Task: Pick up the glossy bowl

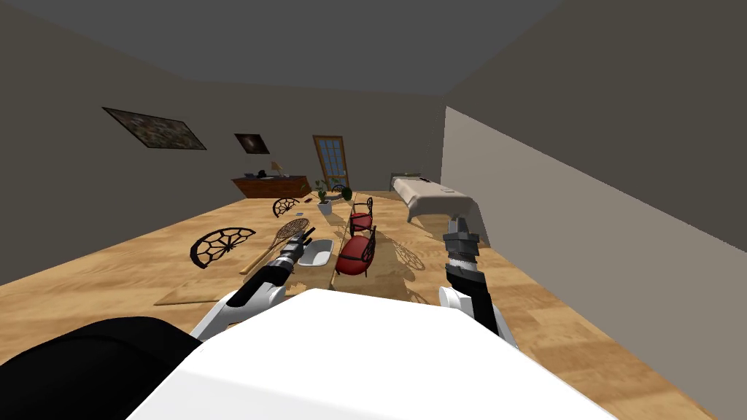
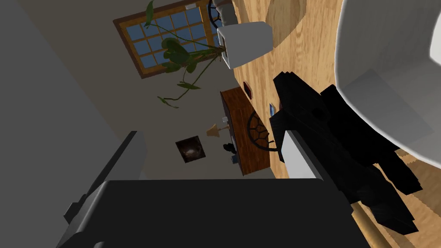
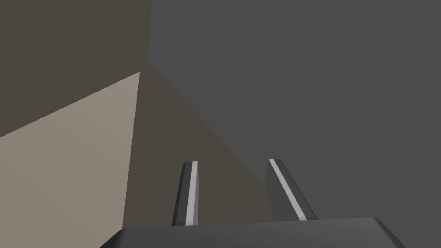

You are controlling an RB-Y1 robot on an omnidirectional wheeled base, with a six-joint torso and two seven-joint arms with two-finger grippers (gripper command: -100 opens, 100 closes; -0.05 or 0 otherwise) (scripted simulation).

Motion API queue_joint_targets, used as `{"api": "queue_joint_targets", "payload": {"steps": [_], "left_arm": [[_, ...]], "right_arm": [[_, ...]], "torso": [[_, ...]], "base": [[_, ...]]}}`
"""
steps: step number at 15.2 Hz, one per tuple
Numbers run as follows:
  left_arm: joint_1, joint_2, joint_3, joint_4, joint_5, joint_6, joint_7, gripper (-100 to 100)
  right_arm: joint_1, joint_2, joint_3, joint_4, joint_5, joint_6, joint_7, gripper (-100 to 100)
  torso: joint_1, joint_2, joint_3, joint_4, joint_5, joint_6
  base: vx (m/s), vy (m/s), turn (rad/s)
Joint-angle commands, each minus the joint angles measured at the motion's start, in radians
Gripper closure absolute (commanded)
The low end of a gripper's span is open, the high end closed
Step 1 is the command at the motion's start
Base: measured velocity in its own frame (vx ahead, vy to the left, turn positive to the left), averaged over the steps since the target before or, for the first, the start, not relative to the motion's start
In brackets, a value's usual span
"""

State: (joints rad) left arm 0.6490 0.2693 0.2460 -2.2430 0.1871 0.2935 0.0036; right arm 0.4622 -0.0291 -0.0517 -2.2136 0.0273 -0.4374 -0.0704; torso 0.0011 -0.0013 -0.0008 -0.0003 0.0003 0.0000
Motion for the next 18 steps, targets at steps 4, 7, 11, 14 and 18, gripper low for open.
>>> {"api": "queue_joint_targets", "payload": {"steps": [4, 7, 11, 14, 18], "left_arm": [[0.007, 0.000, 0.019, 0.011, 0.019, 0.077, -0.015, -100], [0.024, -0.006, 0.045, 0.022, 0.047, 0.157, -0.037, -100], [0.032, -0.011, 0.058, 0.027, 0.061, 0.223, -0.048, -100], [0.049, -0.024, 0.084, 0.038, 0.089, 0.300, -0.069, -100], [0.056, -0.031, 0.097, 0.043, 0.102, 0.364, -0.080, -100]], "right_arm": [[0.000, 0.000, 0.000, 0.000, 0.000, 0.000, 0.000, 0], [0.000, 0.000, 0.000, 0.000, 0.000, 0.000, 0.000, 0], [0.000, 0.000, 0.000, 0.000, 0.000, 0.000, 0.000, 0], [0.000, 0.000, 0.000, 0.000, 0.000, 0.000, 0.000, 0], [0.000, 0.000, 0.000, 0.000, 0.000, 0.000, 0.000, 0]], "torso": [[0.000, 0.000, 0.000, 0.000, 0.000, 0.000], [0.000, 0.000, 0.000, 0.000, 0.000, 0.000], [0.001, -0.001, 0.000, 0.000, 0.000, 0.000], [0.000, 0.000, 0.000, 0.000, 0.000, 0.000], [0.000, -0.001, 0.000, 0.000, 0.000, 0.000]], "base": [[0.015, 0.014, -0.058], [0.018, 0.019, -0.105], [0.021, 0.021, -0.079], [0.019, 0.018, -0.095], [0.021, 0.021, -0.069]]}}
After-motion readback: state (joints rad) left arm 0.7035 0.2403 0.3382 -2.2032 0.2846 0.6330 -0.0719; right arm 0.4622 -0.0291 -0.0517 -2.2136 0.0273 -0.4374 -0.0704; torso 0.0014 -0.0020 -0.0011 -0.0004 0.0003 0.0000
